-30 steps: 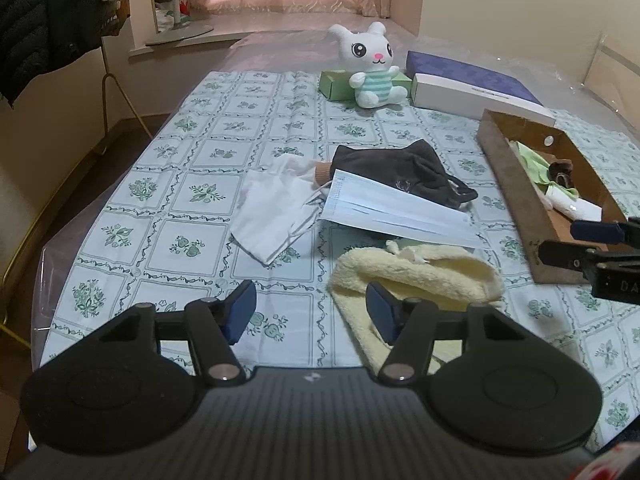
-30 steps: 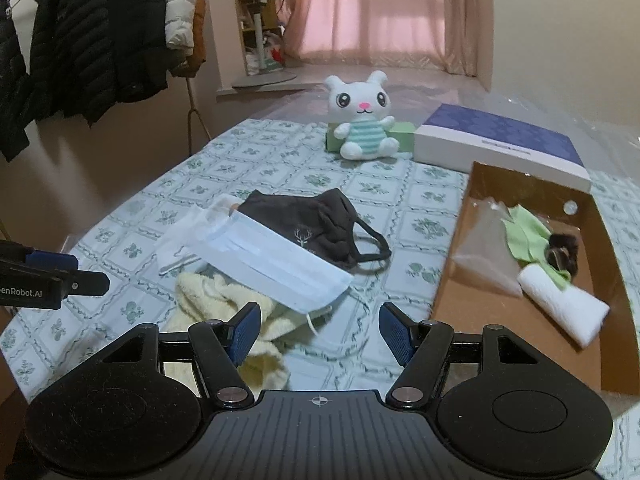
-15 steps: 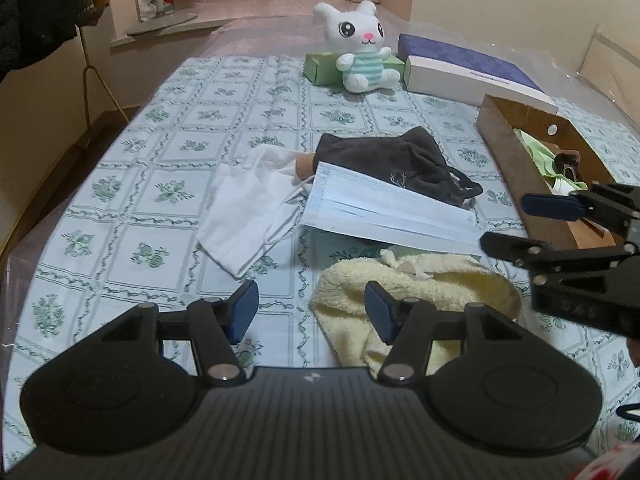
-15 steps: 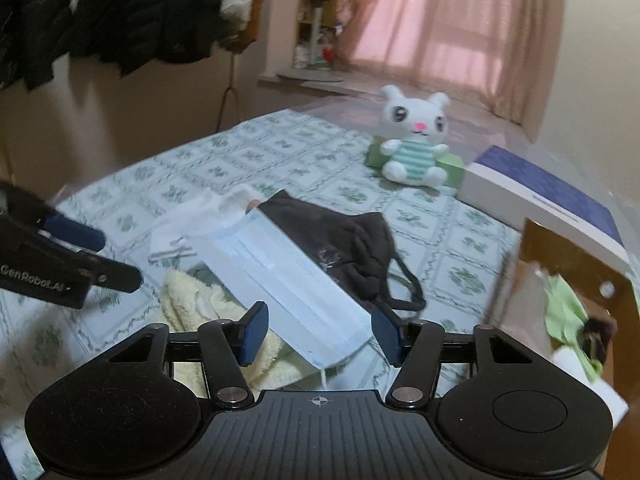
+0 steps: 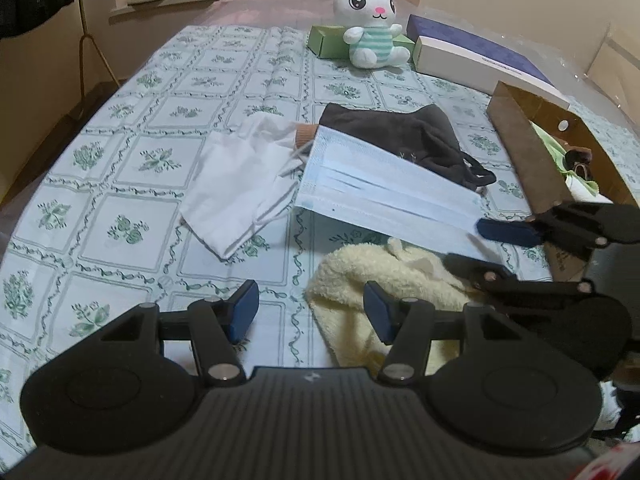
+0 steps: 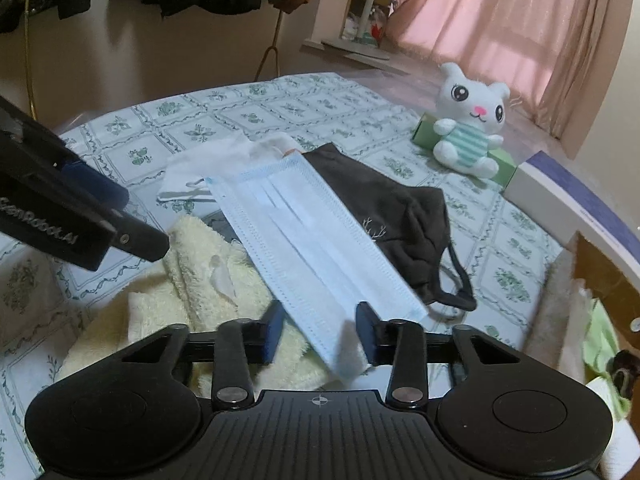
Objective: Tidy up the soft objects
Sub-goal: 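Grasp the blue surgical mask with the right tool while the left tool approaches the yellow towel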
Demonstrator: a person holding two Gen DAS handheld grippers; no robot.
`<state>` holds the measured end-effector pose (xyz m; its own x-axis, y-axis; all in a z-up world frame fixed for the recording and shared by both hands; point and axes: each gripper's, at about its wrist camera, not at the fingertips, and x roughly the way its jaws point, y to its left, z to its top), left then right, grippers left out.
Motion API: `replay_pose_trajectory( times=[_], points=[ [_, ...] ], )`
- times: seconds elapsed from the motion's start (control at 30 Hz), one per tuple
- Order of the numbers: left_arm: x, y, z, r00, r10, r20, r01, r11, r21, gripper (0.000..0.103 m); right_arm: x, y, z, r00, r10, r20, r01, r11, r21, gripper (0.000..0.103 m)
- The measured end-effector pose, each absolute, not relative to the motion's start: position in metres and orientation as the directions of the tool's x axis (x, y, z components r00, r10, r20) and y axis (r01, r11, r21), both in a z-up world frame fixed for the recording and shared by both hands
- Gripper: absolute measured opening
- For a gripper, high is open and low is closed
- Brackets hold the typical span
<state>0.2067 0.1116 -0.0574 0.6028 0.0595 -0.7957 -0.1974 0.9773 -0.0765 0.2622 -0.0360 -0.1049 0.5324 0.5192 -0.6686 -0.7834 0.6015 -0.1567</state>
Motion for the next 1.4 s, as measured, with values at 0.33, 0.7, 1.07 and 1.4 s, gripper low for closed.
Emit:
replay_pose_trajectory(
  times=[0.33, 0.7, 1.07, 1.4],
  points=[
    [0.198, 0.108, -0.059, 0.61, -0.041, -0.791, -0.194, 0.96, -0.2, 0.063, 0.257, -0.051, -0.096, 0.543, 0.556, -0.629, -0.752, 0.656, -0.07, 0.0],
    [0.21, 0.083, -0.085, 0.576, -0.102, -0.811, -0.184, 0.951, -0.25, 0.04, 0.249, -0.11, -0.062, 0.559, 0.577, -0.596, -0.617, 0.769, 0.166, 0.0],
    [0.181, 0.121, -0.053, 0.625, 0.04, -0.779, -0.239, 0.96, -0.143, 0.008, 0.237, -0.133, -0.047, 0.494, 0.61, -0.62, -0.576, 0.763, 0.293, 0.001],
    [0.164, 0.157, -0.056, 0.606, 0.053, -0.794, -0.331, 0.924, -0.191, 0.055, 0.221, -0.09, -0.086, 0.537, 0.5, -0.679, -0.669, 0.743, 0.018, 0.077]
  ],
)
